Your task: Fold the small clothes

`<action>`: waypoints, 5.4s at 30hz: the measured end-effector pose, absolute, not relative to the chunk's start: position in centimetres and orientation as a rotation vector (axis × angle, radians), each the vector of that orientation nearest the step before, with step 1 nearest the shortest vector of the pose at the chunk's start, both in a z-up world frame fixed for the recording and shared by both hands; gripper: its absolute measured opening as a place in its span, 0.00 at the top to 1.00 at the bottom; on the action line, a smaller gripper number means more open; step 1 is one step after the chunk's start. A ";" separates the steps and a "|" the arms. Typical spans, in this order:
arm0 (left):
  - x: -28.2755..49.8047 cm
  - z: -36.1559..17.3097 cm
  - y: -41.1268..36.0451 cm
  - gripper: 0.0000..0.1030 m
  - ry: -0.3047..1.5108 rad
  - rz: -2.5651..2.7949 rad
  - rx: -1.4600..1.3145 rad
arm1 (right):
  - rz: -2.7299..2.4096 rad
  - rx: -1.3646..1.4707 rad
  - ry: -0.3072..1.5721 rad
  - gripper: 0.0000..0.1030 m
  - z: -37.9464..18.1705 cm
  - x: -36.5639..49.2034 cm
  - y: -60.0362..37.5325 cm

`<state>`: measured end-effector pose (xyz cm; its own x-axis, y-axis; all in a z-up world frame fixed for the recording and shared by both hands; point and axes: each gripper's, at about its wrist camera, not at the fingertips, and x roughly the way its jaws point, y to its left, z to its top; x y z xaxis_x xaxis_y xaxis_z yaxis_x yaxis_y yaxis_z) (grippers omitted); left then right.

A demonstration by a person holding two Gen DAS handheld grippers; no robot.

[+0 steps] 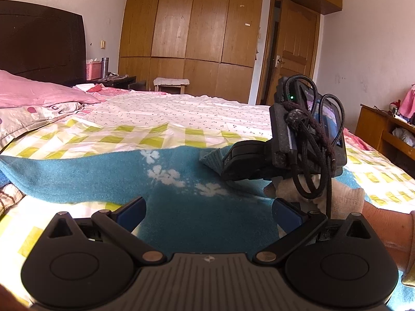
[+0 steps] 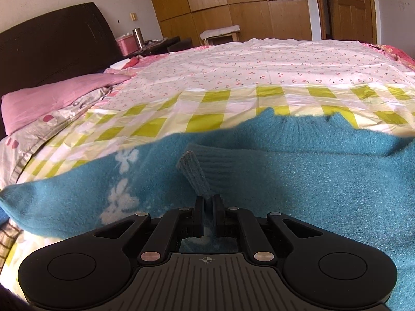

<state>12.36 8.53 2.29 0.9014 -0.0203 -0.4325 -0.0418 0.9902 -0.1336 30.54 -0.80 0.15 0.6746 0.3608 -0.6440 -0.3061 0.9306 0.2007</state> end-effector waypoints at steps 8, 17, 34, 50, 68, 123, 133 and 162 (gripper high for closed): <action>12.7 1.8 8.7 0.00 0.460 0.022 -0.132 | 0.429 0.163 0.805 0.84 0.0 31.2 -1.9; 12.6 1.7 8.7 0.00 0.440 0.049 -0.115 | 0.391 0.113 0.715 0.84 2.3 28.9 -6.4; 14.3 0.6 15.4 0.00 0.512 0.315 -0.215 | 0.451 -0.005 0.765 0.84 1.1 25.3 -5.0; 12.9 1.1 16.5 0.00 0.488 0.349 -0.202 | 0.551 -0.055 0.770 0.84 1.8 20.1 -1.2; 14.2 -1.2 28.1 0.00 0.452 0.625 -0.471 | 0.647 -0.004 0.804 0.84 0.7 19.1 1.2; 19.4 -1.8 12.3 0.64 0.506 -0.237 0.033 | 0.616 0.153 0.802 0.55 5.4 27.5 0.6; 18.9 -0.8 13.5 0.61 0.478 -0.221 -0.014 | 0.499 0.265 0.833 0.87 4.7 29.4 -1.9; 19.6 -1.7 8.7 0.38 0.550 -0.180 0.092 | 0.223 0.525 0.803 0.82 -0.2 30.7 -21.4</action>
<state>19.64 8.73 -1.72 0.8374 -0.1451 -0.5270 0.1944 0.9801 0.0390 30.72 -21.42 -0.19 0.6800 0.3832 -0.6251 0.0056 0.8498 0.5271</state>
